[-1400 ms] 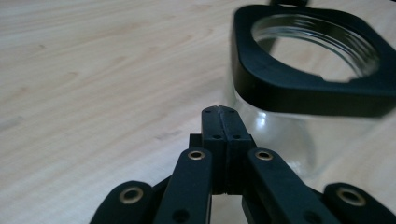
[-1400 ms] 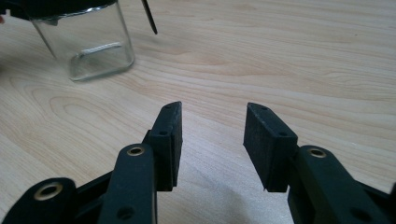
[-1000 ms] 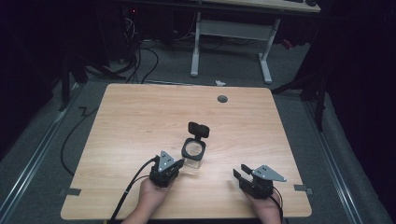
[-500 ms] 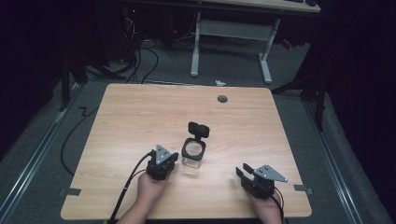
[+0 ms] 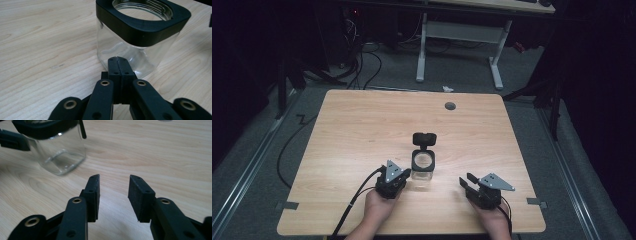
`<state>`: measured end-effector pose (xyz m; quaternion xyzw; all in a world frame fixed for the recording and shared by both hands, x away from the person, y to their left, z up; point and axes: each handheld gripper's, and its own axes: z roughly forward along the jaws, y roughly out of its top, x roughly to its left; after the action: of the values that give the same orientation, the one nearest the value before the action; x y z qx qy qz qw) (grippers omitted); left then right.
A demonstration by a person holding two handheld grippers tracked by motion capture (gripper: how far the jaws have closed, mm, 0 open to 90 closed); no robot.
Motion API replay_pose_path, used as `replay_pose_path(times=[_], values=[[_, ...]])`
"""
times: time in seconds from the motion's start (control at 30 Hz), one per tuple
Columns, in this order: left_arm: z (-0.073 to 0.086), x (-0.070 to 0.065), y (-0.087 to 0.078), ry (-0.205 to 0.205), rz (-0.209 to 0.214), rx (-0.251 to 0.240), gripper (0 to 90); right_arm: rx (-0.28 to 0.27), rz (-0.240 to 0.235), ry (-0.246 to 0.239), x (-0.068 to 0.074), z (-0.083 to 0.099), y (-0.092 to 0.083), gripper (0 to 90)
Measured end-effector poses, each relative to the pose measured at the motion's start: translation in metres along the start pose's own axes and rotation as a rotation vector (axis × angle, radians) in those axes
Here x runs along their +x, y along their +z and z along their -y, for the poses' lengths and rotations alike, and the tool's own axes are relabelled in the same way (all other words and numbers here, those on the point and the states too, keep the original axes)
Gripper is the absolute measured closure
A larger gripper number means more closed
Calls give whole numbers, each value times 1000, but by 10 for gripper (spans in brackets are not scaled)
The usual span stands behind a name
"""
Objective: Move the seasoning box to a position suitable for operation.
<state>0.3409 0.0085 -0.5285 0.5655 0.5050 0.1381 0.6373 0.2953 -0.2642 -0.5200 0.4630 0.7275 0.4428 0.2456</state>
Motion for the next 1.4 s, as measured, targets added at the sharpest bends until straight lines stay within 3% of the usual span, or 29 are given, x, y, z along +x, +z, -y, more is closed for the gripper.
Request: replay_pose_path(times=[0.23, 0.3, 0.33, 0.6, 0.87, 1.13, 1.4], values=[[2, -2, -13, 1, 27, 5, 854, -48, -8, 1, 6, -25, 18, 799], [2, -4, -15, 0, 32, 0, 853, -72, -15, 7, 7, -37, 24, 863], [2, -5, -16, -1, 42, 2, 853, -104, -7, -3, 11, -52, 29, 900], [7, -14, -17, 19, 67, -18, 872, -205, 12, -36, 22, -104, 44, 900], [2, -11, -18, 11, 55, -26, 900, -259, 2, -38, 30, -134, 51, 900], [-9, -9, -16, 4, 38, -44, 900, -269, -17, -46, 36, -150, 55, 900], [-21, -16, -17, 6, 55, -65, 900, -262, -28, -42, 36, -154, 56, 899]])
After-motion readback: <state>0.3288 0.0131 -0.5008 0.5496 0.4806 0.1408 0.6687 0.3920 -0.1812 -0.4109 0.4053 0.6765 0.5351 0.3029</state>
